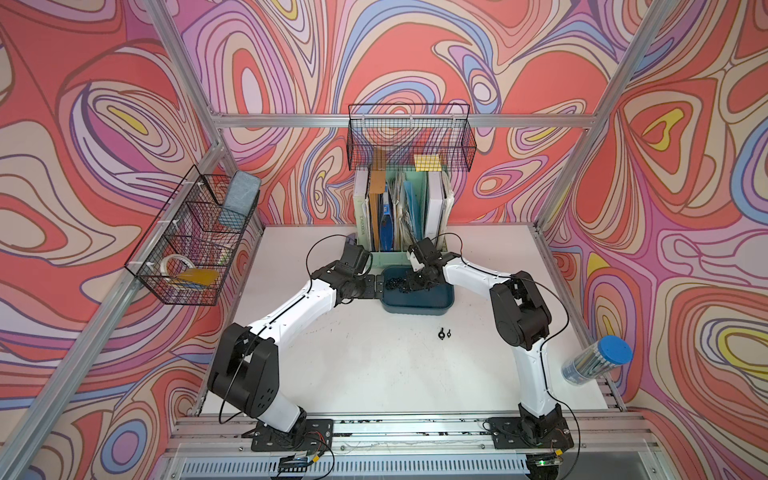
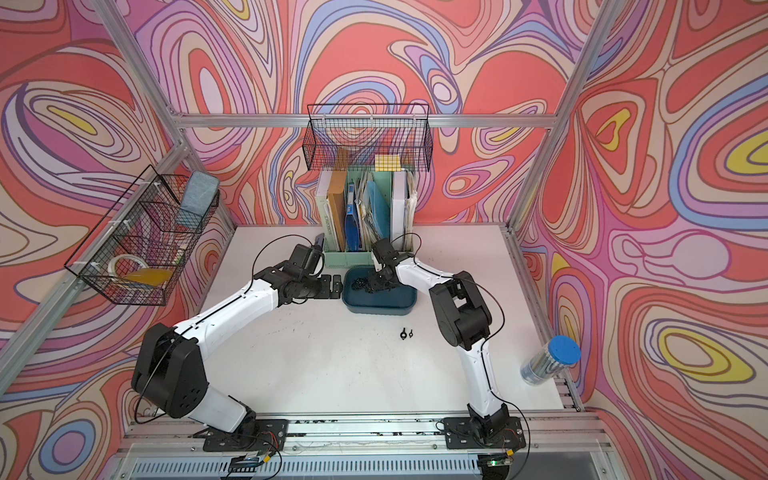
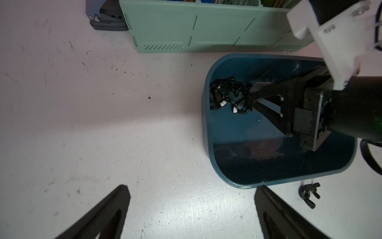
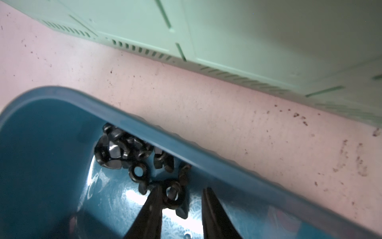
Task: Take out the wing nut from the storage box
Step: Pick up the wing nut from the storage box.
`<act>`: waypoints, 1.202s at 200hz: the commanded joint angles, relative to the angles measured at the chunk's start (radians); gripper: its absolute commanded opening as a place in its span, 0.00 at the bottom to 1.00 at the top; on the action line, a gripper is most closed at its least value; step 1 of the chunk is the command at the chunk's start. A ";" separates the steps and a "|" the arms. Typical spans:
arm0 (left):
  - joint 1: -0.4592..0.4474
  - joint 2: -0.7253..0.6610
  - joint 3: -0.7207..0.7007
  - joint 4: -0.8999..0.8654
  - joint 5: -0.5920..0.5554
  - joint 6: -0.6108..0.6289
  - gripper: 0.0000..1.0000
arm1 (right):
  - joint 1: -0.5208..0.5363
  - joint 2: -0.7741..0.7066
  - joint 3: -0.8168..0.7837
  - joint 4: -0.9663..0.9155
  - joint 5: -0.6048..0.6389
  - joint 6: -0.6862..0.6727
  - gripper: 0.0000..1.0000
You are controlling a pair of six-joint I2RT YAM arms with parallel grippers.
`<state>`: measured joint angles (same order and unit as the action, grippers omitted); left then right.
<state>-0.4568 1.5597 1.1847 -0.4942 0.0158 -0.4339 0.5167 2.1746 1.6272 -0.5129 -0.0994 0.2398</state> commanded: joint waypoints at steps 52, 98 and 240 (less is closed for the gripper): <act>0.007 -0.019 0.006 -0.009 0.006 0.011 0.99 | 0.011 -0.096 -0.075 0.042 -0.009 -0.015 0.35; 0.007 -0.024 0.000 -0.010 0.012 0.008 0.99 | 0.015 -0.070 -0.070 0.024 -0.048 -0.044 0.34; 0.006 -0.042 -0.011 -0.023 0.006 0.010 0.99 | 0.031 0.003 -0.047 0.001 -0.006 -0.076 0.29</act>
<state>-0.4568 1.5455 1.1843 -0.4946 0.0231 -0.4339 0.5426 2.1384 1.5532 -0.4938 -0.1226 0.1738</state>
